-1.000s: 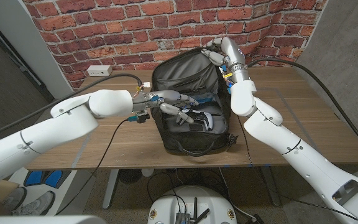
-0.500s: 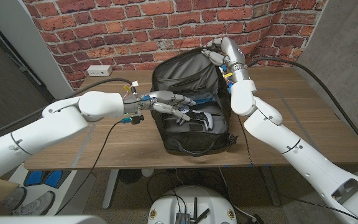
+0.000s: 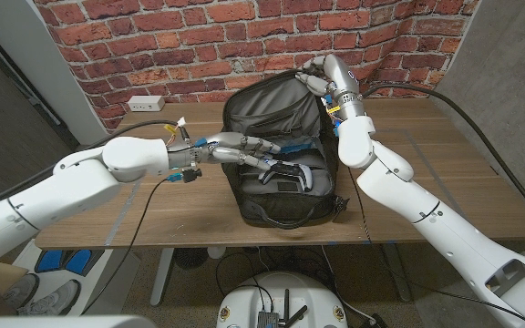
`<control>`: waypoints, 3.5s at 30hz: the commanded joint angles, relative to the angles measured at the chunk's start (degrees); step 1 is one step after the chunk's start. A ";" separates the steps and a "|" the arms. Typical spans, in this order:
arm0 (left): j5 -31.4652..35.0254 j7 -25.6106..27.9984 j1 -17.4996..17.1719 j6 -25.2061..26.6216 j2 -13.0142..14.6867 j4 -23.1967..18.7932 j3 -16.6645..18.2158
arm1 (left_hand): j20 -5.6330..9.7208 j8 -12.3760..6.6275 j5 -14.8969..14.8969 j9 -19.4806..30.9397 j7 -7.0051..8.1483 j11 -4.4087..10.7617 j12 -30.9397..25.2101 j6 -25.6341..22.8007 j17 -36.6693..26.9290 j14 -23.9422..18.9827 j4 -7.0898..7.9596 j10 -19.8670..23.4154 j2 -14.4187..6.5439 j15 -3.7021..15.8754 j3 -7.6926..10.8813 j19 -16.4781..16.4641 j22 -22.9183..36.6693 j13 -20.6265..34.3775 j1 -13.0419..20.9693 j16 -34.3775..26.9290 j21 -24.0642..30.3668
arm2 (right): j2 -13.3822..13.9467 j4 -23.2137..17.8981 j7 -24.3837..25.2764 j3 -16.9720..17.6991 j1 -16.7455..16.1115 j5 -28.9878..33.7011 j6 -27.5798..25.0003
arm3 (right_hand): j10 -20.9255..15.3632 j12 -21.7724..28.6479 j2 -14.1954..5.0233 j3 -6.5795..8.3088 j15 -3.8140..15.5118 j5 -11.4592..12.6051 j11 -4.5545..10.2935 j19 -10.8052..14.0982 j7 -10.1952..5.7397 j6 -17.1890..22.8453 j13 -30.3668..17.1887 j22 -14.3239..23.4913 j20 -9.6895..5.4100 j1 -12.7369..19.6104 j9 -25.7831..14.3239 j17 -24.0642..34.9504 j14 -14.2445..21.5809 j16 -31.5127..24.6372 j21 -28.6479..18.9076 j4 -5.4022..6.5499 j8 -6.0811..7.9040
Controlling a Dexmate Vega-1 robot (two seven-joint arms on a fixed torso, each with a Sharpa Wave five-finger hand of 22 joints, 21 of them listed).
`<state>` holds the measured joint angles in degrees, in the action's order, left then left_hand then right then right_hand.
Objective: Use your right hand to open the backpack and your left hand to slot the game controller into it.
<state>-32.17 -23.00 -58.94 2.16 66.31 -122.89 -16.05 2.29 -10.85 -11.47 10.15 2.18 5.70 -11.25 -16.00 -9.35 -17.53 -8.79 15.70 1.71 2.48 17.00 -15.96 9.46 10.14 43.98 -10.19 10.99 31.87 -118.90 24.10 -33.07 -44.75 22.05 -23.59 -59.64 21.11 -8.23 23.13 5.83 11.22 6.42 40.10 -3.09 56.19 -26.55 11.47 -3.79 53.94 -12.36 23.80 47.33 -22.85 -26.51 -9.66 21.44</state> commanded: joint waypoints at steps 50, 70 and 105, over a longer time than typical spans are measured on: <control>-4.22 0.60 -31.63 -0.98 -7.49 0.59 33.65 | 4.94 -0.55 0.09 0.13 -0.29 0.42 -0.55 -3.74 -0.08 -4.79 -0.37 4.24 -1.70 5.64 0.38 -3.71 0.30 -0.01 -0.05 -0.67 0.63 | -1.80 3.05 0.30 -2.27 2.29 -0.40 -0.29 | -0.60 -0.69 -0.61 0.02 6.75 0.23 0.06 -0.73 -0.36 0.63 -0.20 0.00 -7.39 0.53 -0.39 0.48 0.40 0.50 -1.15 0.32 0.00; 0.41 2.92 -33.20 2.05 -14.36 -0.01 36.76 | 4.97 -0.41 0.13 0.15 -0.44 0.09 -0.32 -4.07 -0.01 -5.23 -0.45 4.37 -1.89 5.42 0.46 -3.85 0.33 0.01 0.02 -0.43 0.50 | -1.79 3.18 0.30 -2.20 2.45 -0.57 -0.30 | -0.56 -0.91 -0.62 -0.01 6.75 0.23 0.08 -0.93 -0.28 0.57 -0.36 -0.02 -7.35 0.52 -0.41 0.66 0.51 0.55 -1.46 0.32 -0.14; 0.73 15.19 -24.22 -0.48 -16.95 6.80 25.09 | 4.78 0.25 0.38 0.18 -0.50 -0.31 0.45 -3.03 -0.10 -3.05 0.01 2.90 -2.66 4.56 0.26 -2.74 0.36 0.07 -1.08 0.31 -0.10 | 1.02 -3.84 0.20 0.25 -3.03 -1.09 -1.27 | -0.62 -1.29 -0.64 0.01 6.77 0.27 0.06 -1.11 -0.30 0.56 -0.51 -0.05 -7.26 0.52 -0.44 0.87 0.53 0.78 -2.05 0.30 -0.33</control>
<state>-30.93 -11.77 -85.81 2.90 50.13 -118.54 12.82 2.45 -10.59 -11.21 10.15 1.54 5.42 -10.80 -19.25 -9.36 -20.86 -9.02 18.82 -0.47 2.57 17.24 -18.82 9.76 10.14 43.15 -9.87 11.11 31.86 -120.42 24.52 -33.69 -45.90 21.11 -24.54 -59.64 19.91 -8.32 22.95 5.83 11.28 6.43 39.18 -3.24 56.04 -27.01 11.47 -3.68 54.32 -12.66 24.57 47.33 -22.41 -28.29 -9.84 20.79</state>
